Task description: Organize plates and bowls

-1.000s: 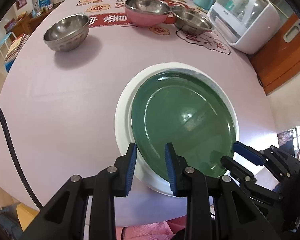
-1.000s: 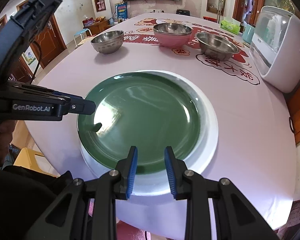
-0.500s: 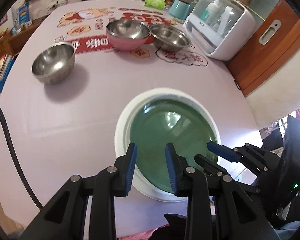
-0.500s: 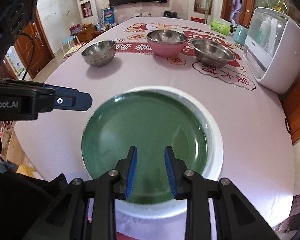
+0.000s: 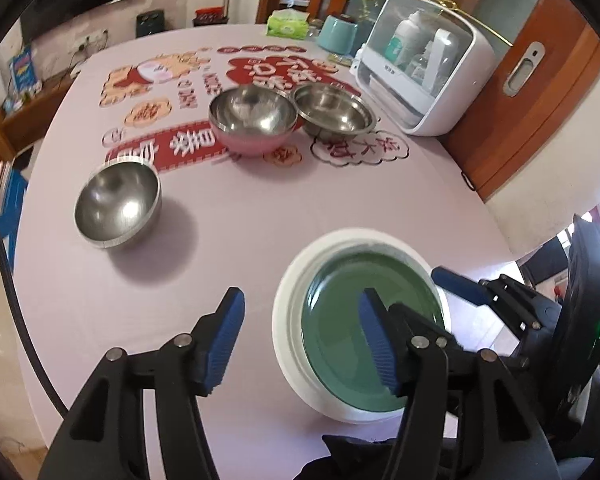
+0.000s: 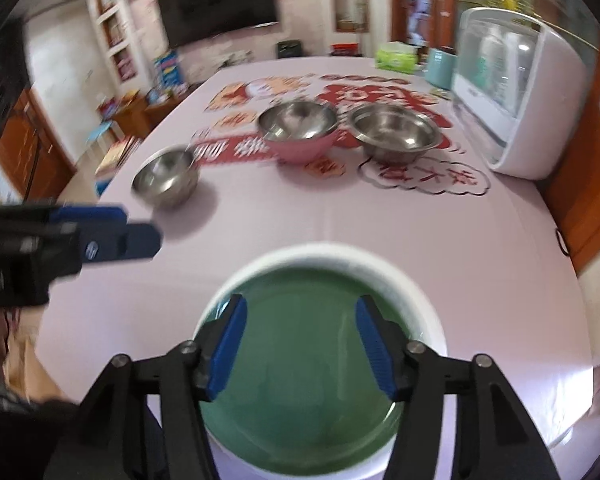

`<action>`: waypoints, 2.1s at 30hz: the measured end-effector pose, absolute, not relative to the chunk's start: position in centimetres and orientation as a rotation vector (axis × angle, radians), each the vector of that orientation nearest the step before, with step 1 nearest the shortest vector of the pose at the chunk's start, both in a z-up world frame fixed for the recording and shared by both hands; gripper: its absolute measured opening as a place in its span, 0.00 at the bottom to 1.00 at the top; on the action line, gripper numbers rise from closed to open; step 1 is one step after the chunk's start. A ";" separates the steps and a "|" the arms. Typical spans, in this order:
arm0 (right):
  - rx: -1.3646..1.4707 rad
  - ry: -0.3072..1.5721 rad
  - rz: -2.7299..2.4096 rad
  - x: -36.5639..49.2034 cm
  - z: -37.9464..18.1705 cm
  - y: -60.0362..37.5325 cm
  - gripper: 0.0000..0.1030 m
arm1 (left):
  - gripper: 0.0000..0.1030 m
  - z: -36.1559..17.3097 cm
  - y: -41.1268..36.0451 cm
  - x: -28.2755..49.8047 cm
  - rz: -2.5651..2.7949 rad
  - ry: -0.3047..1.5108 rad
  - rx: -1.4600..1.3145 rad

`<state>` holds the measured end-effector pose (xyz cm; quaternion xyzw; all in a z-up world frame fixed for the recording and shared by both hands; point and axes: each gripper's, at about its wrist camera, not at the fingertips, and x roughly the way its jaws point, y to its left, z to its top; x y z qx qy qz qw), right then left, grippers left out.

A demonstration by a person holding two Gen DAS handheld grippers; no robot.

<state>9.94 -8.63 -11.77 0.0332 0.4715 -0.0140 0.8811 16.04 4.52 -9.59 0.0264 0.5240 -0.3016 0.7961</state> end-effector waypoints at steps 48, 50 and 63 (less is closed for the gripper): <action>0.454 1.077 0.048 28.5 -12.1 -32.3 0.60 | 0.68 -10.0 -11.4 28.5 -0.230 1.235 -0.177; 0.443 1.075 0.045 29.1 -12.6 -32.4 0.60 | 0.68 -10.5 -12.0 29.3 -0.224 1.238 -0.178; 0.375 1.069 0.076 31.3 -15.9 -32.3 0.60 | 0.68 -14.8 -14.3 33.2 -0.177 1.237 -0.274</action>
